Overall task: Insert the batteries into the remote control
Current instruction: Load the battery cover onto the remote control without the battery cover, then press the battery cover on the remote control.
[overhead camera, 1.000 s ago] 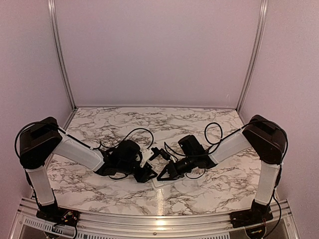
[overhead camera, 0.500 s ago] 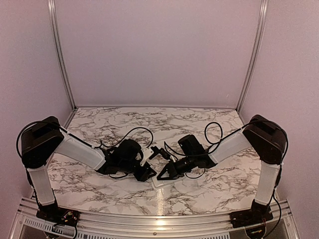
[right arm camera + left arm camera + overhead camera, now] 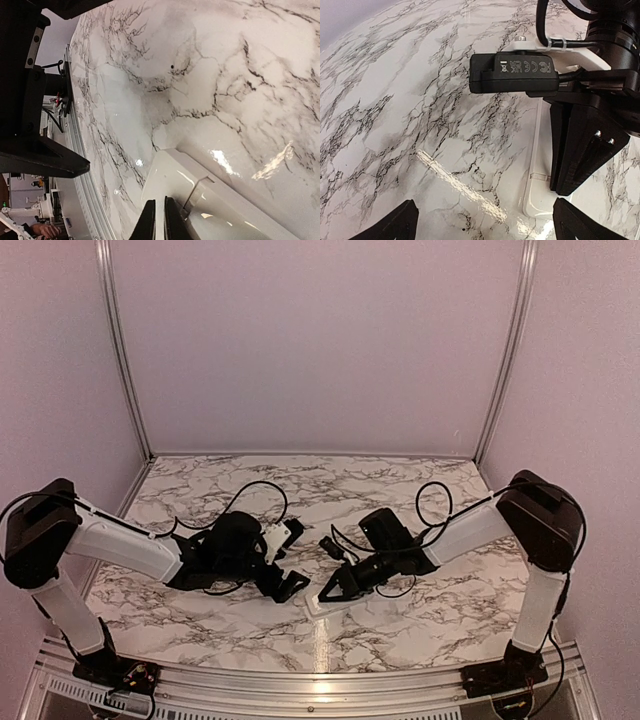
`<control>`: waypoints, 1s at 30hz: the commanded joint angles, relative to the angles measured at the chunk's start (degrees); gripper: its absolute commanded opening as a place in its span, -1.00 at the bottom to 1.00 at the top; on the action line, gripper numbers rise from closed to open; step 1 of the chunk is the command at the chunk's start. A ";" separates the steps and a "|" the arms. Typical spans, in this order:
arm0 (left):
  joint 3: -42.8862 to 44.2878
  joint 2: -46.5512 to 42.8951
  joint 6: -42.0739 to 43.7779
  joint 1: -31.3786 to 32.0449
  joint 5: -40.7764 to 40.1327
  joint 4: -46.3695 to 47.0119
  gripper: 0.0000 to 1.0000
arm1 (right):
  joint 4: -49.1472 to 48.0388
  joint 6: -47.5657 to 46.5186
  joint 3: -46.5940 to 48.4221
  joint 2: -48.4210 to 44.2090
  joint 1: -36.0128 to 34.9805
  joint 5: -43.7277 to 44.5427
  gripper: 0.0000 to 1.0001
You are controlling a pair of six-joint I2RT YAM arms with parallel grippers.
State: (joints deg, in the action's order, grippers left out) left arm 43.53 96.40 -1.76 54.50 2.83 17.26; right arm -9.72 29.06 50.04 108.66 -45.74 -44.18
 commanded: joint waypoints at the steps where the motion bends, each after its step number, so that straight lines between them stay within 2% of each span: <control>1: -2.80 -5.26 -1.83 -0.36 -3.62 2.88 0.98 | 3.97 -1.35 0.73 -3.06 -0.17 1.24 -0.82; 5: -5.76 -11.82 -3.03 -0.36 -7.87 5.69 0.98 | 3.86 -1.80 1.89 -6.04 -0.23 0.21 -0.74; 8: -8.49 -17.63 -7.57 -0.36 -16.70 8.65 0.98 | 5.00 -2.80 3.10 -8.26 -0.23 0.41 -0.69; 11: -7.69 -20.84 -14.94 -0.43 -24.93 3.43 0.98 | 7.77 -4.58 4.02 -10.64 0.17 2.33 -0.64; 16: -1.91 -19.32 -17.53 -0.33 -17.00 -9.39 0.95 | 12.86 -7.44 1.69 -14.12 4.62 4.84 -0.50; 20: -5.46 -19.18 -24.56 2.69 -10.97 -5.30 0.91 | 16.11 -9.87 -2.32 -17.38 8.93 7.15 -0.40; 24: -5.72 -15.15 -32.73 6.58 -12.87 -5.99 0.65 | 20.09 -12.59 -3.94 -18.77 10.18 12.08 -0.36; 30: -3.80 -8.34 -41.25 11.01 -14.13 -6.86 0.44 | 19.30 -13.38 -6.28 -16.74 12.21 12.60 -0.38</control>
State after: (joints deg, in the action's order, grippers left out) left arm 38.39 84.99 -35.31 63.75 -10.72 12.10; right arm 7.94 17.65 44.56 90.83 -34.94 -33.87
